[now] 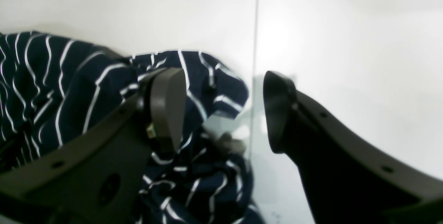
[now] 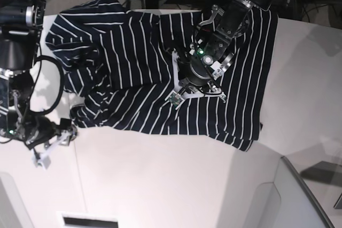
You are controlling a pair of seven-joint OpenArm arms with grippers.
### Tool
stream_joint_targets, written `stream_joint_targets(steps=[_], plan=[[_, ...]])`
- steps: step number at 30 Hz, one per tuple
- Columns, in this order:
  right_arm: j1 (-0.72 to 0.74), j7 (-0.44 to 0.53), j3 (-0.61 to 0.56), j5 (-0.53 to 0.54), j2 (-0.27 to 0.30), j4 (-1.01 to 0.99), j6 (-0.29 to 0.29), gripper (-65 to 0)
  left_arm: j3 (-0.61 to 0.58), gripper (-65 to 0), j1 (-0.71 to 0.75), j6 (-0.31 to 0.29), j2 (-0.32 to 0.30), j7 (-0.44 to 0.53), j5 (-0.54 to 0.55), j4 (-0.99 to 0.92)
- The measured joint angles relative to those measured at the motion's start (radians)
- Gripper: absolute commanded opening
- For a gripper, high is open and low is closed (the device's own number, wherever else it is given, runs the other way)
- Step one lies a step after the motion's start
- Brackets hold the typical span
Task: Layout the t-shirt on the table in an organized manner, then fold the t-shirt properly
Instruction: 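Drag the held fabric with both grippers to spread the shirt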
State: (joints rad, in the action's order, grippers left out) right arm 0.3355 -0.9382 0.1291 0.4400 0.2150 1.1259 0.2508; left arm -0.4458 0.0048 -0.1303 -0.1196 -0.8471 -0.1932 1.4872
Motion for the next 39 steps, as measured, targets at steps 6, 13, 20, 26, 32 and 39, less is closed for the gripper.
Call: stream_joint_targets(steps=[6, 13, 20, 26, 32, 39], plan=[[-0.003, 0.047, 0.0, -0.004, -0.006, -0.09, 0.001, -31.1, 0.0, -65.0, -0.003, 0.0, 0.0, 0.001, 0.0, 0.0], [-0.004, 0.082, 0.0, -0.003, -0.005, -0.166, -0.001, -31.1, 0.0, -65.0, 0.004, 0.0, 0.0, 0.0, 0.0, 0.0], [-0.003, 0.083, 0.0, -0.003, -0.009, -0.166, -0.001, -31.4, 0.0, -65.0, 0.004, 0.0, 0.0, 0.0, 0.0, 0.0], [-0.003, 0.086, 0.0, -0.003, -0.047, -0.166, 0.0, -35.6, 0.0, -65.0, 0.007, 0.0, 0.0, 0.0, 0.0, 0.0], [0.038, 0.087, 0.002, -0.009, -0.027, -0.241, -0.001, -65.0, 0.0, -65.0, 0.014, 0.0, 0.0, 0.0, 0.0, 0.003], [0.077, 0.162, 0.0, -0.003, 0.04, -0.262, 0.0, -65.0, -0.001, -65.0, 0.028, 0.0, -0.006, -0.002, 0.0, 0.006]])
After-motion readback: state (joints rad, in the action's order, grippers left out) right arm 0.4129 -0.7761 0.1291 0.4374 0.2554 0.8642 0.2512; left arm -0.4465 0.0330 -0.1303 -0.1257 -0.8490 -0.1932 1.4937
